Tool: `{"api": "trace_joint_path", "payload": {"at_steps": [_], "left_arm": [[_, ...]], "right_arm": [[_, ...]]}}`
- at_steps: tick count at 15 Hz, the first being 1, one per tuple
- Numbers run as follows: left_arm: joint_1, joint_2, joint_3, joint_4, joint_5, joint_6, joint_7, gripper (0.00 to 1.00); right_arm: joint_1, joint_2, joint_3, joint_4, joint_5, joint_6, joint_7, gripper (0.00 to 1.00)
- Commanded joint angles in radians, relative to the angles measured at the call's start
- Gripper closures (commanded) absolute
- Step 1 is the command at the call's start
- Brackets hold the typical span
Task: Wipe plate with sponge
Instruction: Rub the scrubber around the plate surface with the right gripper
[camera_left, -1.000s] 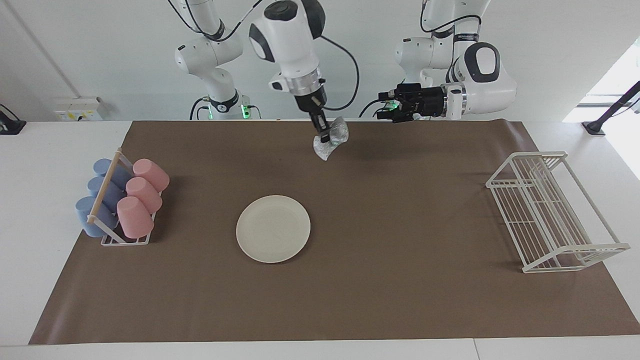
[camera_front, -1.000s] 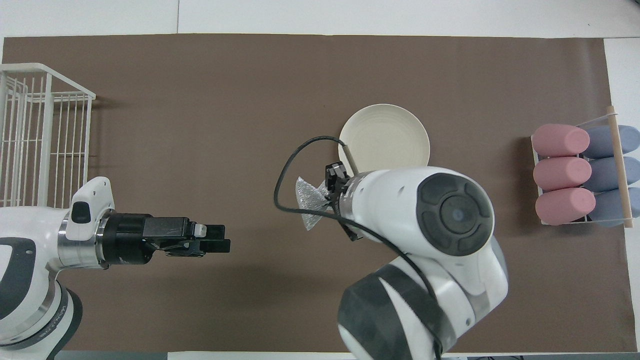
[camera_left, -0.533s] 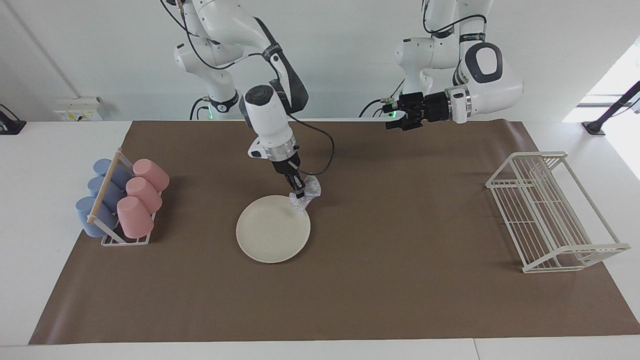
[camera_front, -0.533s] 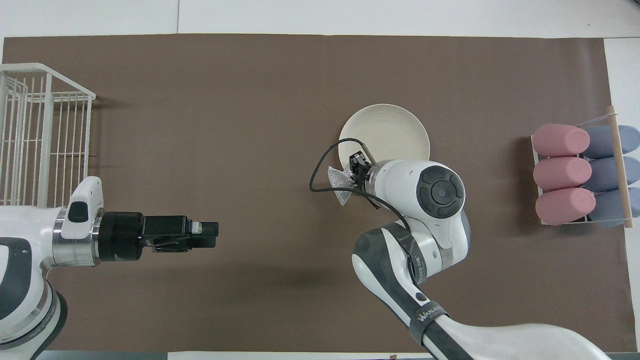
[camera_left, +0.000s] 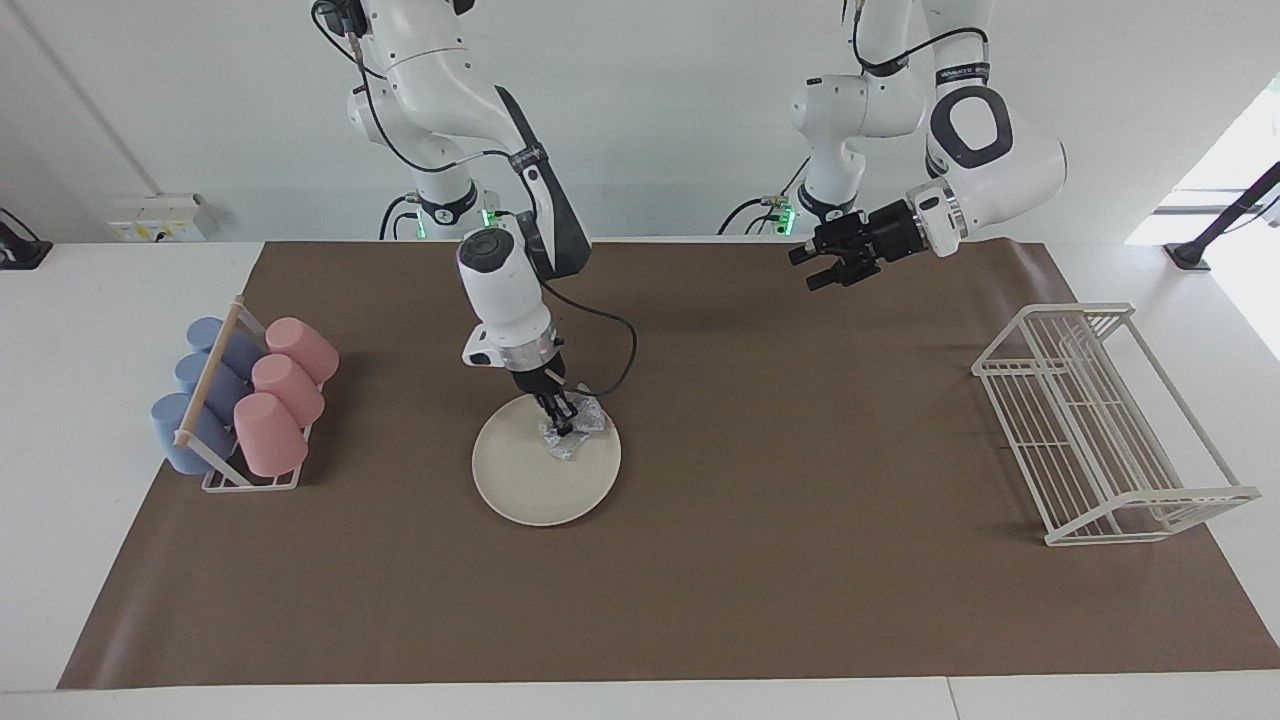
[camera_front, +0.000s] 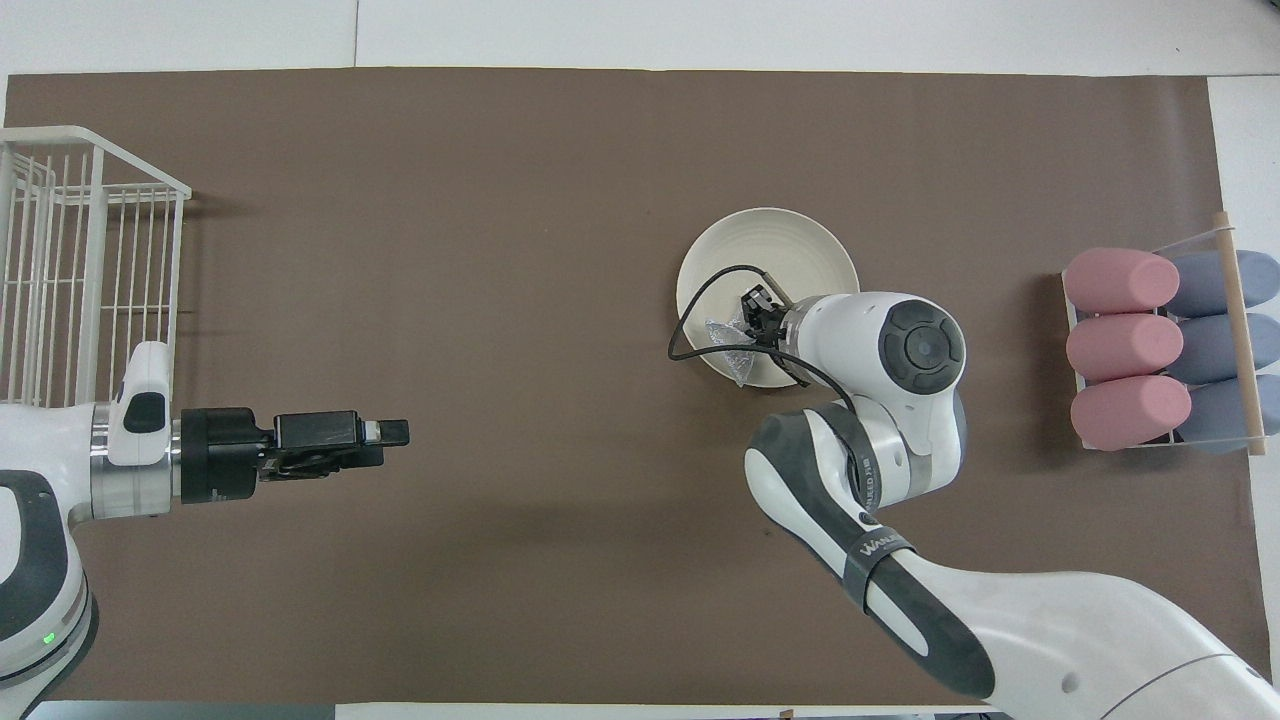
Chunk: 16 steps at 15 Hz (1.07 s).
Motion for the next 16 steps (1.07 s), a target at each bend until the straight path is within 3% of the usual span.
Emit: {"api": "trace_joint_path", "payload": {"at_steps": [1, 4, 10, 12, 16], "left_arm": [[-0.007, 0.037, -0.015, 0.036, 0.124, 0.063, -0.036, 0.0], [0.007, 0.055, -0.015, 0.061, 0.287, 0.074, -0.059, 0.0], [-0.004, 0.071, -0.015, 0.064, 0.635, 0.157, -0.206, 0.0], [-0.007, 0.077, -0.018, 0.069, 0.765, 0.174, -0.295, 0.0], [0.008, 0.081, -0.015, 0.07, 0.798, 0.186, -0.301, 0.0]], "right_arm": [[-0.088, 0.037, 0.011, -0.002, 0.017, 0.013, -0.151, 1.0], [-0.072, 0.049, 0.013, -0.001, 0.021, 0.016, -0.129, 1.0], [0.057, 0.056, 0.013, 0.004, 0.061, 0.069, 0.173, 1.0], [0.046, 0.057, 0.013, 0.004, 0.061, 0.074, 0.155, 1.0], [-0.055, 0.069, 0.01, 0.009, 0.061, 0.094, -0.145, 1.0]]}}
